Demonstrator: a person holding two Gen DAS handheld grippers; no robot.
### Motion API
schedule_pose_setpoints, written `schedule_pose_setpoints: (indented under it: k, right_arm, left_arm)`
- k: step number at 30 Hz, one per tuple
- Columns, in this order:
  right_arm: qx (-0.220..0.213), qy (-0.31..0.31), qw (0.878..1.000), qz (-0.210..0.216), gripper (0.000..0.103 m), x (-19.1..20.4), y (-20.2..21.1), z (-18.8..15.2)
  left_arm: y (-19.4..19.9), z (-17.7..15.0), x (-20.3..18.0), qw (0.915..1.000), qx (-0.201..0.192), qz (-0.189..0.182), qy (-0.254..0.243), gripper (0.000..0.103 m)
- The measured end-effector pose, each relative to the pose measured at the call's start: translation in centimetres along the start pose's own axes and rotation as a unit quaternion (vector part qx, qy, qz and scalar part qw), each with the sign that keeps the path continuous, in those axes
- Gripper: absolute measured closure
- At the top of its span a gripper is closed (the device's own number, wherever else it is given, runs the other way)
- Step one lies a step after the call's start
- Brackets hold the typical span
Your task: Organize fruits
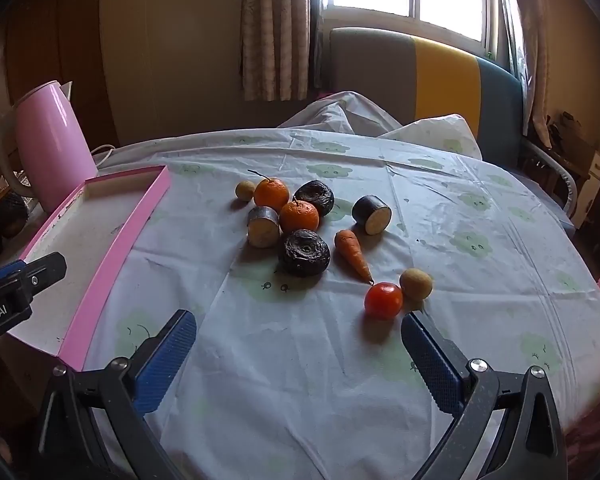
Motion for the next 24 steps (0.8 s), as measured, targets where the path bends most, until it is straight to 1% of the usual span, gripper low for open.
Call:
schedule_pose_setpoints:
  k: [24]
  right_arm:
    - [-0.003, -0.007, 1.0, -0.001, 0.0, -0.61, 0.19, 0.27]
  left_arm:
    - [0.11, 0.22, -0.39, 1.0, -0.002, -0.001, -0.008, 0.036]
Point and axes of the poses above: each gripper's, at about its wrist camera, not at the fingertips, and y roughly against the way its jaws point, x to its left, z to its top, the point moved 8 cm from there along -y, roughly the way its jaws point, and after that the axes turned 4 degrees about y, right-handed, at the moved point
